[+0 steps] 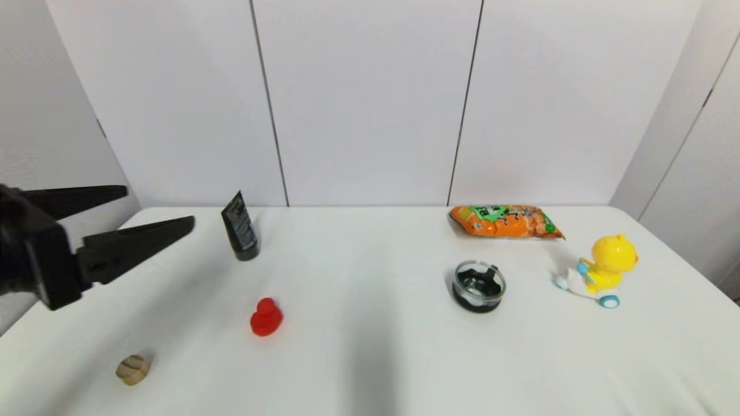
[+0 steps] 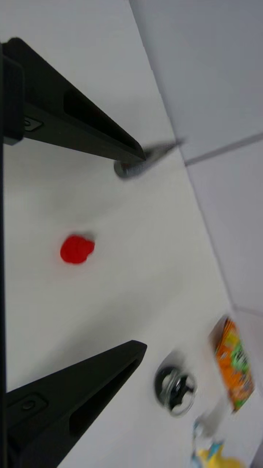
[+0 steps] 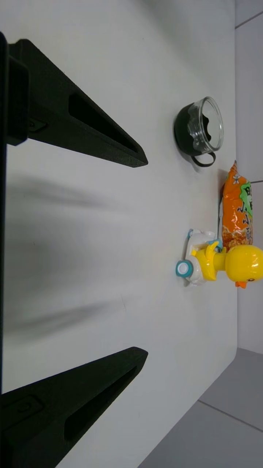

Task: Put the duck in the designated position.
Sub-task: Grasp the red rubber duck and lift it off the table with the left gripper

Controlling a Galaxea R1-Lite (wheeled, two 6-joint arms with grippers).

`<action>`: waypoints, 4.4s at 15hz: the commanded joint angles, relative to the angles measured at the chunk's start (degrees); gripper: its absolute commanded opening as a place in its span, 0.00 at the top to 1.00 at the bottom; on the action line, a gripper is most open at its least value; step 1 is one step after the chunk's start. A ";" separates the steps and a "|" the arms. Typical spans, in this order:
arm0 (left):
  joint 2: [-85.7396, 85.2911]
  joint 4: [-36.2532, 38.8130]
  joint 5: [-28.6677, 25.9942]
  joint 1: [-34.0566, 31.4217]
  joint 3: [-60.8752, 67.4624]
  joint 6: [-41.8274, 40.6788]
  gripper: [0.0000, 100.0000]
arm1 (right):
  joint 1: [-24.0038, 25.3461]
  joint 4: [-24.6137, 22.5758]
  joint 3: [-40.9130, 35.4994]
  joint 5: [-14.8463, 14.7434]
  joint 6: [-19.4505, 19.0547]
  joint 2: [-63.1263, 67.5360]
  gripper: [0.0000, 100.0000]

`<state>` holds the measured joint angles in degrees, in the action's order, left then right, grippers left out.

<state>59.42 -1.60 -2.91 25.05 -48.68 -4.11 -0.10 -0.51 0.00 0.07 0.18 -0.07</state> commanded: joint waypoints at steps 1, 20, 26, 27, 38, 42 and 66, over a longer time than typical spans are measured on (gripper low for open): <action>16.26 0.01 0.89 6.50 -5.90 2.26 0.00 | 0.01 -0.02 0.00 0.01 -0.01 0.07 0.00; 38.58 -24.42 9.94 2.37 -29.72 16.50 0.00 | 0.01 -0.02 0.00 0.01 -0.01 0.07 0.00; 40.16 -30.92 9.68 2.37 -29.72 19.40 0.00 | 0.01 -0.02 0.00 0.01 -0.01 0.07 0.00; 40.25 -32.86 9.77 2.28 -29.72 19.49 0.00 | 0.01 -0.02 0.00 0.01 -0.01 0.07 0.00; 43.33 -42.88 9.59 2.11 -28.49 24.67 0.00 | 0.01 -0.02 0.00 0.01 -0.01 0.07 0.00; 43.59 -41.91 9.59 3.34 -24.80 24.76 0.00 | 0.01 -0.02 0.00 0.01 -0.01 0.07 0.00; 49.22 -32.42 9.77 5.01 -22.87 24.76 0.00 | 0.01 -0.02 0.00 0.01 -0.01 0.07 0.00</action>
<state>108.37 -34.51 6.89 30.43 -71.44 20.59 -0.10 -0.51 0.00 0.07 0.13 -0.07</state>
